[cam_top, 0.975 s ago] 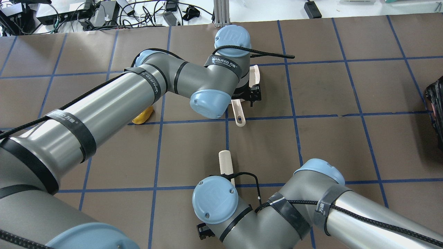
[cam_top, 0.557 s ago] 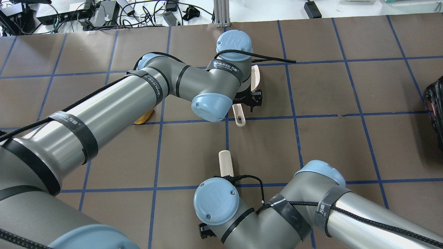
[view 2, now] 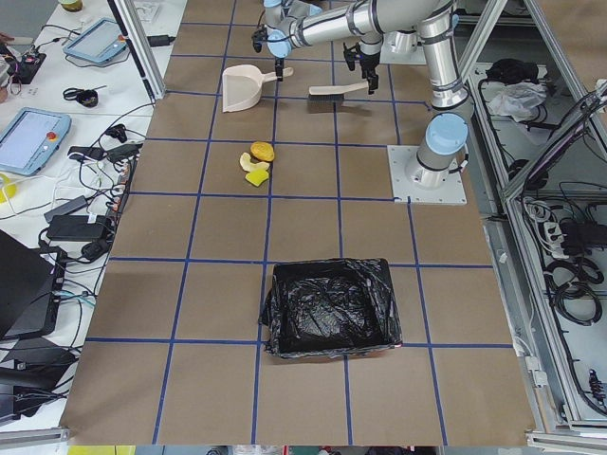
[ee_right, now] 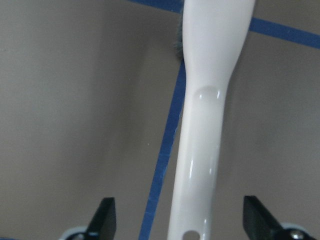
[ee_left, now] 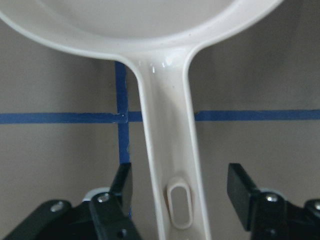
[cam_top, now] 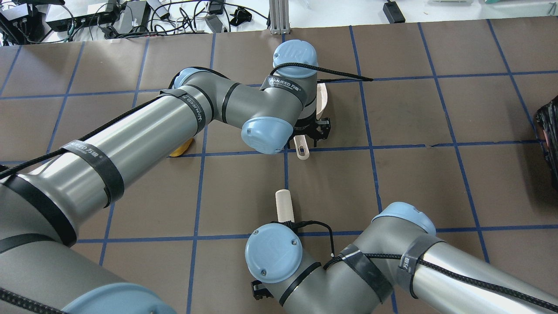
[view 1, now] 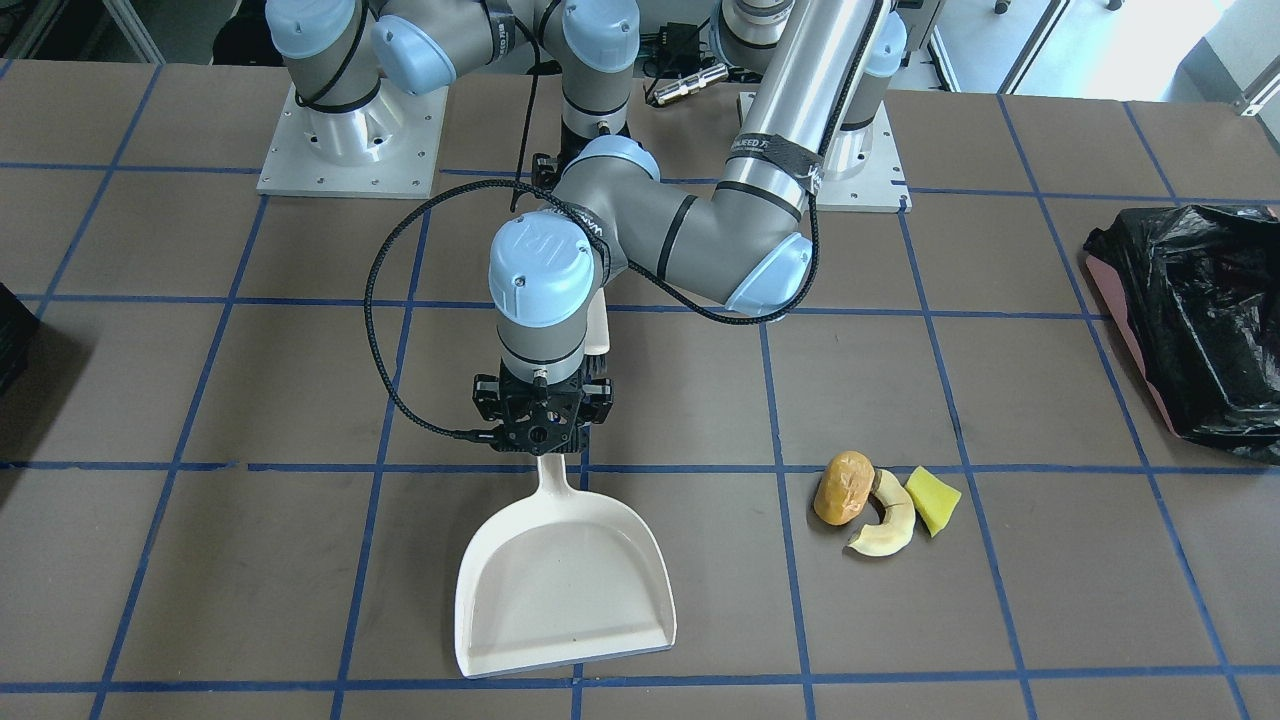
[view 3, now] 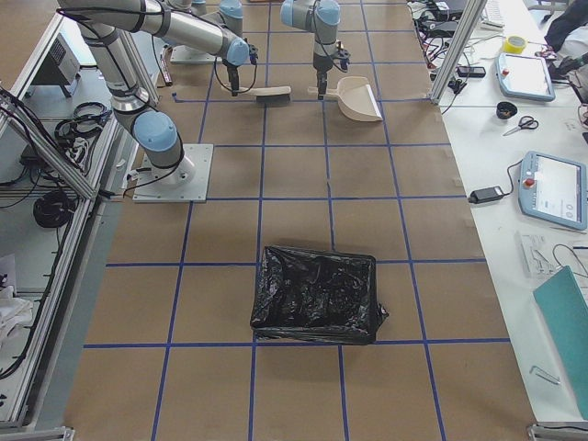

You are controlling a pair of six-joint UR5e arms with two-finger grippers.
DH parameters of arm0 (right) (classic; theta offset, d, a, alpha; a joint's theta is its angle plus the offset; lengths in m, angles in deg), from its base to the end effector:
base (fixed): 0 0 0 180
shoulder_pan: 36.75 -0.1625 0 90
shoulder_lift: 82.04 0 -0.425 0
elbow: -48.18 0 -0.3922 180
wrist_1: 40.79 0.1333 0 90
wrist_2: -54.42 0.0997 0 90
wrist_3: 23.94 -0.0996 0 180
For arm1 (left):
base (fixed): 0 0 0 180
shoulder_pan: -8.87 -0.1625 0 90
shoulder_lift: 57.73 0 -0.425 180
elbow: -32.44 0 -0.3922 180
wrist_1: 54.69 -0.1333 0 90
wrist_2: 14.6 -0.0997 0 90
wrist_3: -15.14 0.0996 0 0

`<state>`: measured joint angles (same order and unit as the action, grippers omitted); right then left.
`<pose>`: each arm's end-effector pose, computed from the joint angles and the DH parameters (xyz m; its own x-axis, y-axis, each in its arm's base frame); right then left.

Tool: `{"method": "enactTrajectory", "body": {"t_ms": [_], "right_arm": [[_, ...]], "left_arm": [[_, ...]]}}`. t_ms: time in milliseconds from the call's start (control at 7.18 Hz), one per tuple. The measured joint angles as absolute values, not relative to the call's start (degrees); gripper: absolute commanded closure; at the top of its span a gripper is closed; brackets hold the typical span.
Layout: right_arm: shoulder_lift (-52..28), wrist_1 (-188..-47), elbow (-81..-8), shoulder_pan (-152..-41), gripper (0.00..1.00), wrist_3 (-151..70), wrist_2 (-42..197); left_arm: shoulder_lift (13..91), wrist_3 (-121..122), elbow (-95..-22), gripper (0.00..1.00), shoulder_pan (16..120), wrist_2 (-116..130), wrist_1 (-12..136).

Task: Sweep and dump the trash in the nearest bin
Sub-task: 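Close the left gripper on the white dustpan handle and lift it, then carry the dustpan beside the trash with the left gripper while the right brings the brush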

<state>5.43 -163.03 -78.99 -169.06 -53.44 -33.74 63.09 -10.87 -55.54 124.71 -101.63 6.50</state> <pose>0.3745 -0.2087 0.2249 -0.9744 -0.2218 0.0362 -0.2156 0.9680 0.1287 -0.4128 -0.5347 0.2391 -0.9989 -0.0035 0.0466 -0.0024 0.9997 0.0226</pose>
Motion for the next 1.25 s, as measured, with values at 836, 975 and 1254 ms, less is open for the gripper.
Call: {"method": "enactTrajectory", "body": {"t_ms": [836, 975, 1254], "right_arm": [[5.50, -162.68, -78.92, -168.88, 0.75, -54.12, -33.16], [5.49, -162.67, -78.86, -168.75, 0.76, -54.14, -33.09], [5.53, -162.64, -78.77, -168.47, 0.90, -54.15, -33.14]], "left_arm": [[61.91, -10.77, -54.72, 1.00, 124.52, -99.84, 9.56], [61.25, -9.50, -54.19, 1.00, 124.19, -99.99, 9.62], [60.12, -1.46, -50.37, 1.00, 120.51, -100.61, 12.15]]}}
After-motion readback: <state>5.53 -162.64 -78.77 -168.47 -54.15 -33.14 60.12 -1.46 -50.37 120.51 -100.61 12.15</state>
